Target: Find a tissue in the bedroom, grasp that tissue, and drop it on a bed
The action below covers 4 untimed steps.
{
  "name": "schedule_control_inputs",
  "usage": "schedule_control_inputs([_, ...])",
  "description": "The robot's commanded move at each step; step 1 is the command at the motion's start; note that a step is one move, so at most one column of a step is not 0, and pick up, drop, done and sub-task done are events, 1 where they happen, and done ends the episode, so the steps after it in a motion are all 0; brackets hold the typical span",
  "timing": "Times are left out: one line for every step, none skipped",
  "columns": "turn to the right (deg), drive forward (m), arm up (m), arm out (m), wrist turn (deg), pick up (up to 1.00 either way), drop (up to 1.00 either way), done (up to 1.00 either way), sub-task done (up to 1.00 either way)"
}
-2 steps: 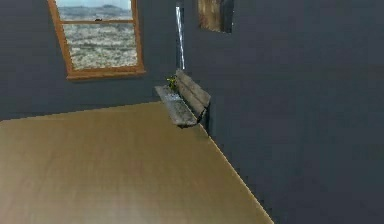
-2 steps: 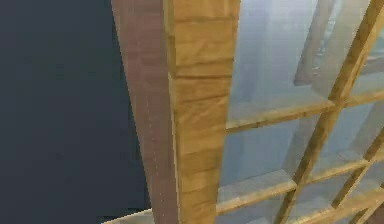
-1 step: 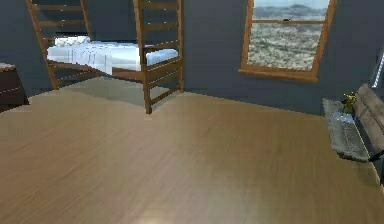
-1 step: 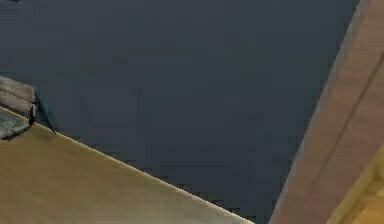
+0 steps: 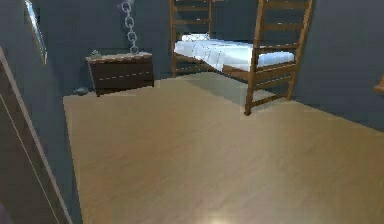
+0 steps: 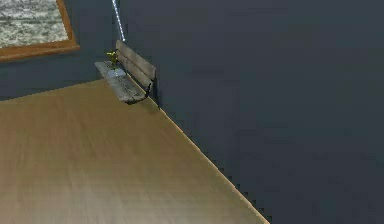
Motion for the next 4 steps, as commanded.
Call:
schedule_control_inputs([0.0, 0.5, 0.0, 0.0, 0.0, 0.0, 0.0, 0.0, 0.0])
schedule_control_inputs([-30.0, 0.0, 0.0, 0.0, 0.0, 0.0, 0.0, 0.0, 0.0])
schedule_control_inputs([0.0, 1.0, 0.0, 0.0, 0.0, 0.0, 0.0, 0.0, 0.0])
schedule_control_inputs([-3.0, 0.0, 0.0, 0.0, 0.0, 0.0, 0.0, 0.0, 0.0])
